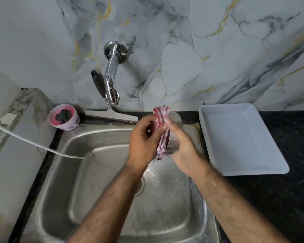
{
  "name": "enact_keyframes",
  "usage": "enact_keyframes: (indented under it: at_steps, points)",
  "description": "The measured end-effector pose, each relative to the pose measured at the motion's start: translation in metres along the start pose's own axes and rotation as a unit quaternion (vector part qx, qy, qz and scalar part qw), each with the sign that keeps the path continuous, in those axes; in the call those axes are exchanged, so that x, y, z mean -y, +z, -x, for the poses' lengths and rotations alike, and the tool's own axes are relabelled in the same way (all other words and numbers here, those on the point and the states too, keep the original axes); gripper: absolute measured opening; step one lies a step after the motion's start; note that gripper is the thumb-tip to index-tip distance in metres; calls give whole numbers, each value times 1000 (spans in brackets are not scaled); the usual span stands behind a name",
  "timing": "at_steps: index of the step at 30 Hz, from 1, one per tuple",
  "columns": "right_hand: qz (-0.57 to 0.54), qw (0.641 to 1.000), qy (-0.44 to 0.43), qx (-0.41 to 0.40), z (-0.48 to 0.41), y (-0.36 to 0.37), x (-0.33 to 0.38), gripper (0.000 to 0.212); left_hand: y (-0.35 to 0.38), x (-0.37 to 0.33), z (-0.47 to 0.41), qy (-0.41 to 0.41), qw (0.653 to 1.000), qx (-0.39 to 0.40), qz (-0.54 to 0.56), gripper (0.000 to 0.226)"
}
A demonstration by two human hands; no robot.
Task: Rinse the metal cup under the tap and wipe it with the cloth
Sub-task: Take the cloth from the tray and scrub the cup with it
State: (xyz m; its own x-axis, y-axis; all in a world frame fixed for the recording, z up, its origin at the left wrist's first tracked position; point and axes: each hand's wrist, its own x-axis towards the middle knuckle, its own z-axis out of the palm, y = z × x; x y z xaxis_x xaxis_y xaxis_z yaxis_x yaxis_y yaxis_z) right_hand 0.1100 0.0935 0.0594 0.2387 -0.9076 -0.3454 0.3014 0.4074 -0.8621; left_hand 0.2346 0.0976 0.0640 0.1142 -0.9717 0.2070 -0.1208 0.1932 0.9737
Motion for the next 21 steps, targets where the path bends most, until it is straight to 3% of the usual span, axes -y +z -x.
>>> enact_keyframes:
  at_steps: [2, 3, 6, 8, 9, 11, 12, 13, 14, 16, 18, 20, 21]
  points:
    - [-55, 998, 0, 24, -4, 0, 5, 34, 1, -2, -14, 147, 956, 18, -254, 19]
    - [-61, 998, -2, 20, -6, -1, 10, 30, 1, -7, -18, 164, 930, 50, -324, 21]
    - [-46, 999, -7, -18, -10, -11, 22, 51, -10, -21, -34, 20, 905, 268, -330, 39]
    - [-65, 998, -5, -2, -9, -20, 20, 67, -18, -28, -40, -24, 893, 383, -236, 37]
    - [-96, 995, -8, 9, -8, -20, 18, 66, -18, -27, -43, -37, 912, 380, -150, 25]
    - [-147, 989, -14, 28, -7, -16, 16, 58, -9, -31, -43, -47, 964, 263, -9, 6]
    - [-156, 987, -15, 34, -8, -13, 16, 52, -1, -28, -40, -14, 982, 182, -42, 6]
    - [-148, 988, -16, 37, -8, -10, 16, 43, 8, -21, -38, 42, 984, 98, -143, 10]
    - [-129, 991, -16, 40, -9, -8, 18, 33, 16, -14, -34, 103, 958, 61, -260, 14]
    - [-92, 995, -9, 35, -8, -16, 23, 21, 17, -14, -32, 121, 899, 106, -408, 16]
    - [-83, 996, -7, 22, -6, -28, 26, 25, 6, -15, -37, 9, 904, 261, -339, 24]
    - [-119, 993, -7, 21, -4, -38, 22, 51, -6, -19, -34, -86, 908, 397, -101, 28]
    - [-141, 990, 1, 20, -3, -39, 19, 65, -5, -21, -33, -117, 910, 396, 24, 22]
